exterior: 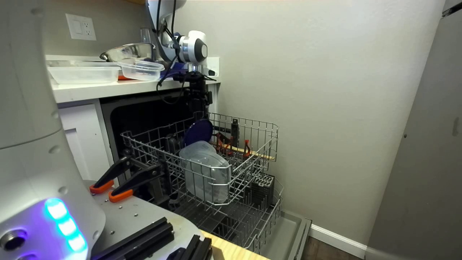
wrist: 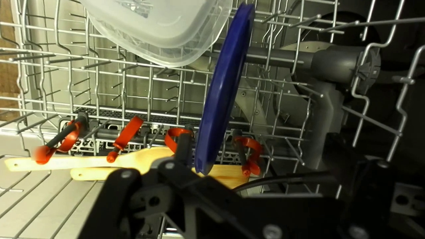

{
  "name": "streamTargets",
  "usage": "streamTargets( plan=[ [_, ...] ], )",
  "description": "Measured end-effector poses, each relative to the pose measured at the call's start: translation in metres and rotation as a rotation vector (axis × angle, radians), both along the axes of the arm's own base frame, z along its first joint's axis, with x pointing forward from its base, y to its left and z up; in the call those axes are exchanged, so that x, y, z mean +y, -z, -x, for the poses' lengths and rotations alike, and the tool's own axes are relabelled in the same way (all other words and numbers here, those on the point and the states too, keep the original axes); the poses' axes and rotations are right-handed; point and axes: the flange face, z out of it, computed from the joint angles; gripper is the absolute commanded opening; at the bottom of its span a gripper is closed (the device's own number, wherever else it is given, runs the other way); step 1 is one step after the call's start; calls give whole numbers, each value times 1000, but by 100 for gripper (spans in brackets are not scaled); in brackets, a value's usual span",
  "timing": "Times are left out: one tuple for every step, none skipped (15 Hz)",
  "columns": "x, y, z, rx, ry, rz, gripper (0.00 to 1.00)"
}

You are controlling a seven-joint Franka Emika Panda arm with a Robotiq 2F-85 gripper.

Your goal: Put the purple lid in the dishwasher

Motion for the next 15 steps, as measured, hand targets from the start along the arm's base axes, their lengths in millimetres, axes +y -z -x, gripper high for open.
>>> streamTargets(
  plan=[
    [2,-4,-1,-9,-8,7,100],
    [3,-11,-2,-23,-18,17,100],
    [4,-21,-4,-39,-29,30,100],
    [4,-34,-6,-58,-41,47,100],
    [3,-48,-8,-77,-49,65,100],
    [1,-63,-9,-96,-57,85,100],
    [-2,-78,-10,-112,-61,101,100],
    [-4,-92,-10,-128,-66,116,100],
    [-7,-106,-10,-142,-68,128,100],
    [-9,-116,-9,-154,-70,134,100],
    [-11,-125,-7,-164,-71,138,100],
    [-12,-132,-6,-171,-71,142,100],
    [-13,-137,-4,-175,-69,145,100],
    [-14,-139,-3,-177,-65,147,100],
    [-15,-142,-2,-178,-60,148,100]
  ],
)
